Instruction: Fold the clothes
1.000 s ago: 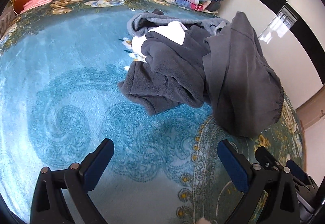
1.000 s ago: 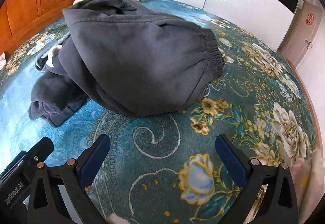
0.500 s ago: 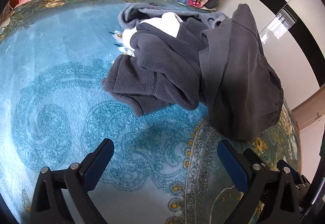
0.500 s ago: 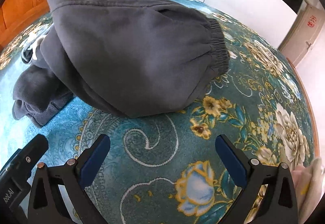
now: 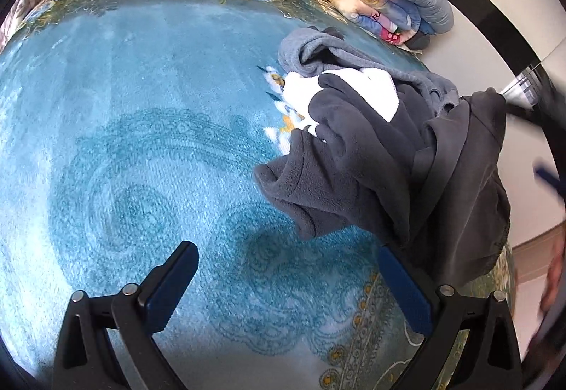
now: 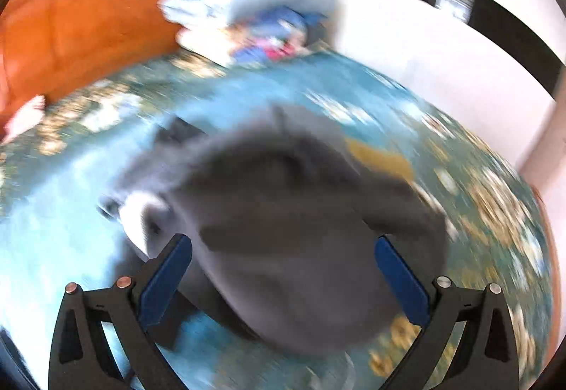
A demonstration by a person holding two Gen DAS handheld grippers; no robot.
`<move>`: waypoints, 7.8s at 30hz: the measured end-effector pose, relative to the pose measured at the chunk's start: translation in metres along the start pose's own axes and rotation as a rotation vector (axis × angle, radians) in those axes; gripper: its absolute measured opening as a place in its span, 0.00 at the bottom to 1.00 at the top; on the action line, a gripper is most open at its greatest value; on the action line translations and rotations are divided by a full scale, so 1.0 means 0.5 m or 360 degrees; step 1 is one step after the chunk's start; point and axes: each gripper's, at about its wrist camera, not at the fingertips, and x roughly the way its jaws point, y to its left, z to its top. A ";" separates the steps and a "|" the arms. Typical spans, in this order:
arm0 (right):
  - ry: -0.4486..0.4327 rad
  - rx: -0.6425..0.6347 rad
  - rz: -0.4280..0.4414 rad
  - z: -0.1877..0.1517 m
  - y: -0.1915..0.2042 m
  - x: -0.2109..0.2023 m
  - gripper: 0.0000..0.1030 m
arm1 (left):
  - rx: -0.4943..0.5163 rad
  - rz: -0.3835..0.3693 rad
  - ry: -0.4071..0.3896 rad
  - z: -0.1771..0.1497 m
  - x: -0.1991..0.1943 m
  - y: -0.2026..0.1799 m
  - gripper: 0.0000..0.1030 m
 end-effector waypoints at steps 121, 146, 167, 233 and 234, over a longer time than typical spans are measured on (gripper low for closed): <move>0.0583 0.1226 0.0939 -0.486 -0.278 -0.109 0.55 | 0.0641 0.0094 0.0234 -0.128 -0.150 -0.086 0.10; -0.0812 0.0981 0.0202 -0.200 -0.620 -0.691 0.05 | 0.0838 -0.0435 -0.0291 -0.086 -0.499 -0.167 0.09; -0.0515 0.1004 0.0329 -0.254 -0.620 -0.597 0.04 | 0.0541 -0.0214 -0.0154 0.056 -0.394 -0.076 0.09; 0.0778 0.1341 0.1156 -0.340 0.040 -0.050 0.08 | 0.0309 -0.0006 0.0277 -0.009 -0.266 0.205 0.22; 0.0708 0.1304 0.1141 -0.323 0.037 -0.065 0.08 | 0.0278 -0.0053 0.0276 -0.007 -0.270 0.214 0.26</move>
